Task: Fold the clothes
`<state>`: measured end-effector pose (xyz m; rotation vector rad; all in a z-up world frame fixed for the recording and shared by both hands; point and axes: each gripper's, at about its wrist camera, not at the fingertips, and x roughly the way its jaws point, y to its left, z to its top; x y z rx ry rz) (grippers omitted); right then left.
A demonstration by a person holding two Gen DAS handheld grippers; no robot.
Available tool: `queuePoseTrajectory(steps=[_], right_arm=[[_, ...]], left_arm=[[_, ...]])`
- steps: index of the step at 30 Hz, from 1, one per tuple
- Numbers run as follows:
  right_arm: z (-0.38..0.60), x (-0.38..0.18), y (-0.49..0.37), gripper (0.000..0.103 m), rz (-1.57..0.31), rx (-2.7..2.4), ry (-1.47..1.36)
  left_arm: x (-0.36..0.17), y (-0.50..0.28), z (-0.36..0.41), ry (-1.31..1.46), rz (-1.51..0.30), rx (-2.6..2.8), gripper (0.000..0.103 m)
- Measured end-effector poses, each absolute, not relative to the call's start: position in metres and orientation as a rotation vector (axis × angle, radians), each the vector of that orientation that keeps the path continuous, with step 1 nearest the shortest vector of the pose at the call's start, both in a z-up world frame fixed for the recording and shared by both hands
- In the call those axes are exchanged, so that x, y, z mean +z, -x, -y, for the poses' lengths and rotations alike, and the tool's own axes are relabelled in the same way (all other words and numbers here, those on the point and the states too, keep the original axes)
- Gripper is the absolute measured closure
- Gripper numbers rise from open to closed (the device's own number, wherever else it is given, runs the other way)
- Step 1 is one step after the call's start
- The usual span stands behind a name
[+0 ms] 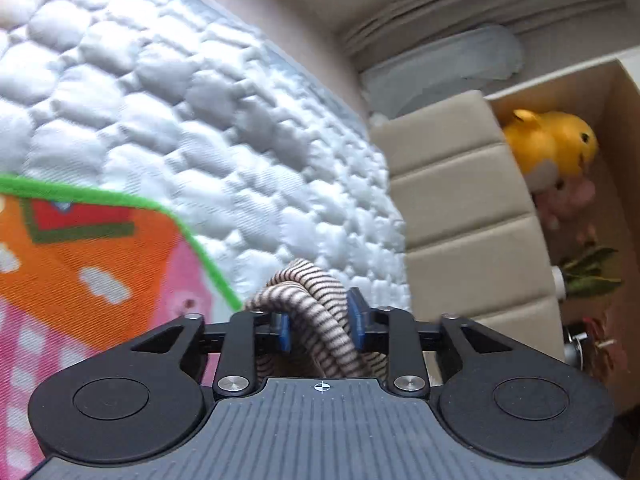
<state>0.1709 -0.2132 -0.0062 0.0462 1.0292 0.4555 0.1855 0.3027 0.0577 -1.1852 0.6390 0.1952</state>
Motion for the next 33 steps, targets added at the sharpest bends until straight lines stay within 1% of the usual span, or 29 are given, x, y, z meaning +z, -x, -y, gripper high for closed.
queuePoseTrajectory(steps=[1, 2, 5, 7, 8, 10, 12, 13, 14, 15, 19, 20, 21, 22, 23, 24, 26, 27, 29, 33], right_arm=[[0.212, -0.004, -0.171, 0.0, -1.022, 0.45, -0.042], [0.21, -0.002, -0.17, 0.0, -1.009, 0.447, -0.032], [0.205, 0.016, -0.162, 0.0, -0.871, 0.43, 0.063], [0.197, 0.03, -0.159, 0.0, -0.752, 0.443, 0.159], [0.193, 0.036, -0.158, 0.001, -0.705, 0.453, 0.204], [0.185, 0.042, -0.166, 0.009, -0.673, 0.471, 0.234], [0.185, 0.043, -0.182, 0.024, -0.689, 0.458, 0.202], [0.188, 0.041, -0.19, 0.029, -0.704, 0.444, 0.181], [0.193, 0.038, -0.198, 0.035, -0.721, 0.431, 0.165], [0.197, 0.036, -0.205, 0.039, -0.737, 0.418, 0.149], [0.209, 0.016, -0.22, 0.044, -0.83, 0.401, 0.111], [0.208, 0.009, -0.218, 0.049, -0.862, 0.42, 0.102], [0.205, 0.004, -0.214, 0.056, -0.876, 0.438, 0.11], [0.201, 0.0, -0.209, 0.058, -0.882, 0.453, 0.127], [0.196, -0.002, -0.204, 0.062, -0.876, 0.469, 0.159], [0.192, -0.001, -0.199, 0.074, -0.864, 0.484, 0.199], [0.184, 0.0, -0.191, 0.082, -0.846, 0.504, 0.262], [0.184, 0.001, -0.189, 0.087, -0.851, 0.504, 0.267], [0.186, 0.004, -0.183, 0.093, -0.865, 0.503, 0.271], [0.2, 0.007, -0.164, 0.094, -0.888, 0.509, 0.309]], left_arm=[[0.047, -0.178, -0.306, 1.212, -0.671, 0.206, 0.037], [0.036, -0.171, -0.309, 1.239, -0.704, 0.216, 0.032], [0.004, -0.148, -0.318, 1.314, -0.8, 0.245, 0.03], [0.01, -0.135, -0.315, 1.259, -0.809, 0.188, 0.026], [0.014, -0.129, -0.313, 1.227, -0.813, 0.16, 0.026], [0.026, -0.122, -0.306, 1.1, -0.827, 0.104, 0.026], [0.03, -0.123, -0.281, 0.987, -0.87, 0.015, 0.027], [0.032, -0.124, -0.269, 0.93, -0.89, -0.029, 0.027], [0.035, -0.125, -0.257, 0.873, -0.91, -0.072, 0.027], [0.037, -0.125, -0.244, 0.815, -0.928, -0.116, 0.027], [0.045, -0.128, -0.195, 0.578, -0.993, -0.286, 0.026], [0.046, -0.129, -0.182, 0.518, -1.008, -0.324, 0.026], [0.041, -0.128, -0.168, 0.46, -1.03, -0.331, 0.027], [0.036, -0.128, -0.154, 0.402, -1.05, -0.338, 0.027], [0.032, -0.129, -0.145, 0.357, -1.054, -0.346, 0.027], [0.029, -0.13, -0.135, 0.312, -1.058, -0.354, 0.027], [0.025, -0.129, -0.125, 0.272, -1.07, -0.366, 0.027], [0.022, -0.129, -0.122, 0.26, -1.083, -0.371, 0.027], [0.015, -0.13, -0.117, 0.26, -1.121, -0.374, 0.027], [0.001, -0.126, -0.117, 0.358, -1.185, -0.379, 0.027]])
